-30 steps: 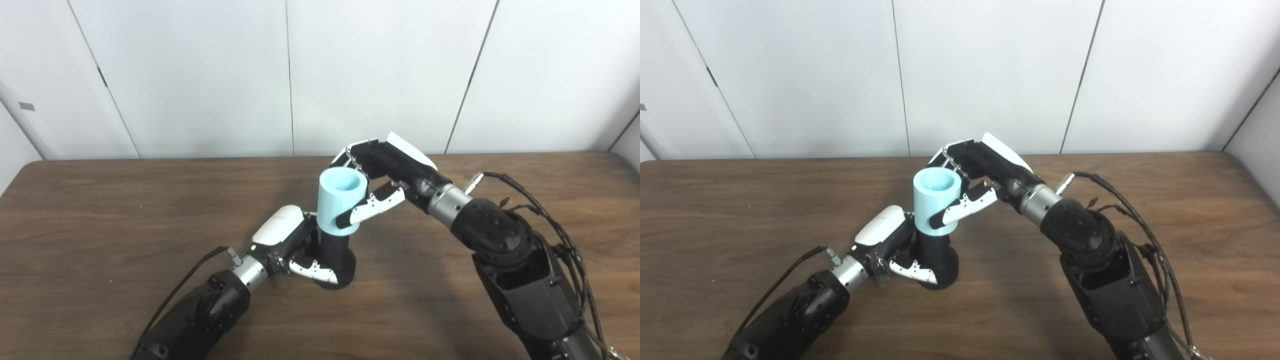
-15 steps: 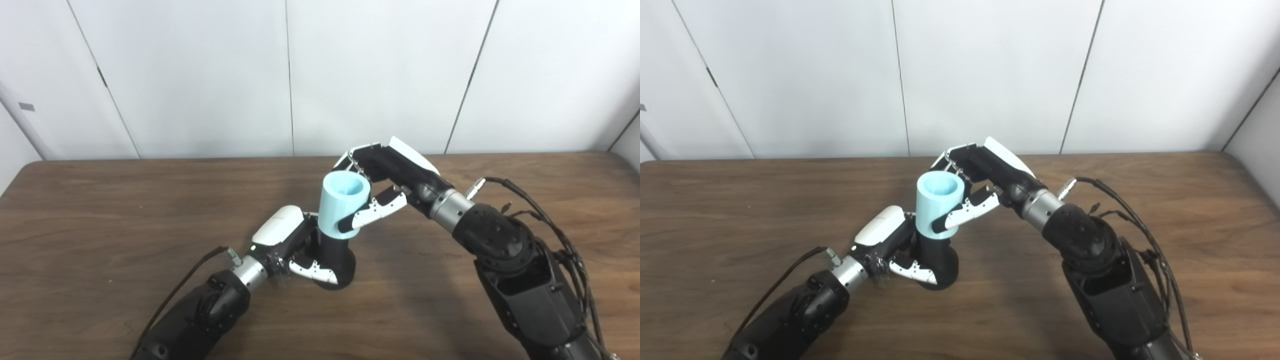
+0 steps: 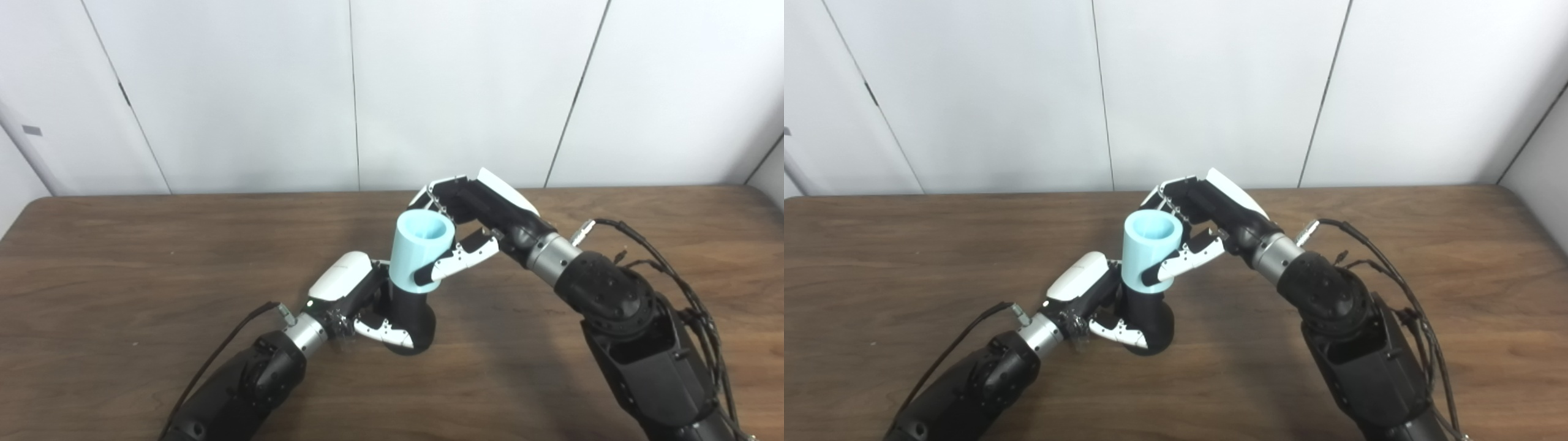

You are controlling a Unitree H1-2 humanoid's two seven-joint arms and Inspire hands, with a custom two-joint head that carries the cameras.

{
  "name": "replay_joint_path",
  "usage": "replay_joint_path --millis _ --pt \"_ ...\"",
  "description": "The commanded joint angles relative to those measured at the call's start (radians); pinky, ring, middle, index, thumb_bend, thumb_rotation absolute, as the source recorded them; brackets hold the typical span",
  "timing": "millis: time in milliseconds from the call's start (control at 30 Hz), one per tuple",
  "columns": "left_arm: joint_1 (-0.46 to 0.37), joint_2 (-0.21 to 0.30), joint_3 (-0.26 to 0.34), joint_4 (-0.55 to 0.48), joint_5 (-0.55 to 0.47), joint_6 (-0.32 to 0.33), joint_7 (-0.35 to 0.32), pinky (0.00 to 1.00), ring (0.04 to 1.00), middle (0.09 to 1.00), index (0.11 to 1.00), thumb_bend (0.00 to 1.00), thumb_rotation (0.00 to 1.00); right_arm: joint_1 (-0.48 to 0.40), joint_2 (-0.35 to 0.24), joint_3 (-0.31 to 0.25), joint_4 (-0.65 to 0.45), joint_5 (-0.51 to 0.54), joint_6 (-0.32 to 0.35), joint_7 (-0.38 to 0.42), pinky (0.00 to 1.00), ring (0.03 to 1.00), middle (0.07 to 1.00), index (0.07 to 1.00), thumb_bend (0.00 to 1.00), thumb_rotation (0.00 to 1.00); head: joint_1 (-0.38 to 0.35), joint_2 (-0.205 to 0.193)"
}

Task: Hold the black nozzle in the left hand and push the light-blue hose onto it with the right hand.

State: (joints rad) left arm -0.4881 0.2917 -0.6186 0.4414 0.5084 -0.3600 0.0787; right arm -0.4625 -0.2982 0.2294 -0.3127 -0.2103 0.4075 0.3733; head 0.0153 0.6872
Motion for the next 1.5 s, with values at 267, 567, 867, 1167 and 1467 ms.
replay_joint_path --millis 267,567,867,1167,1467 --pt "0.123 0.044 -0.087 0.072 0.105 0.134 -0.193 0.38 0.429 0.499 0.498 0.5 0.0 -0.023 0.027 0.029 -0.012 -0.007 -0.048 -0.006 0.25 0.326 0.413 0.508 0.52 0.0 0.001 0.004" --pt "0.122 0.044 -0.09 0.065 0.112 0.143 -0.196 0.39 0.43 0.494 0.501 0.5 0.0 -0.054 0.06 0.039 -0.003 -0.011 -0.055 -0.006 0.24 0.311 0.412 0.515 0.52 0.0 0.001 0.01" --pt "0.122 0.045 -0.09 0.068 0.113 0.142 -0.191 0.39 0.431 0.495 0.499 0.5 0.0 -0.064 0.07 0.035 -0.006 -0.011 -0.044 -0.004 0.24 0.31 0.412 0.512 0.52 0.0 -0.001 0.015" --pt "0.122 0.048 -0.091 0.074 0.115 0.145 -0.193 0.39 0.431 0.499 0.498 0.5 0.0 -0.045 0.037 0.025 -0.004 -0.011 -0.048 0.007 0.24 0.31 0.412 0.511 0.52 0.0 -0.004 0.019" --pt "0.124 0.057 -0.09 0.058 0.112 0.148 -0.202 0.39 0.431 0.499 0.498 0.5 0.0 -0.005 0.016 -0.005 -0.025 -0.007 -0.048 -0.011 0.23 0.31 0.411 0.516 0.52 0.0 -0.013 0.021"
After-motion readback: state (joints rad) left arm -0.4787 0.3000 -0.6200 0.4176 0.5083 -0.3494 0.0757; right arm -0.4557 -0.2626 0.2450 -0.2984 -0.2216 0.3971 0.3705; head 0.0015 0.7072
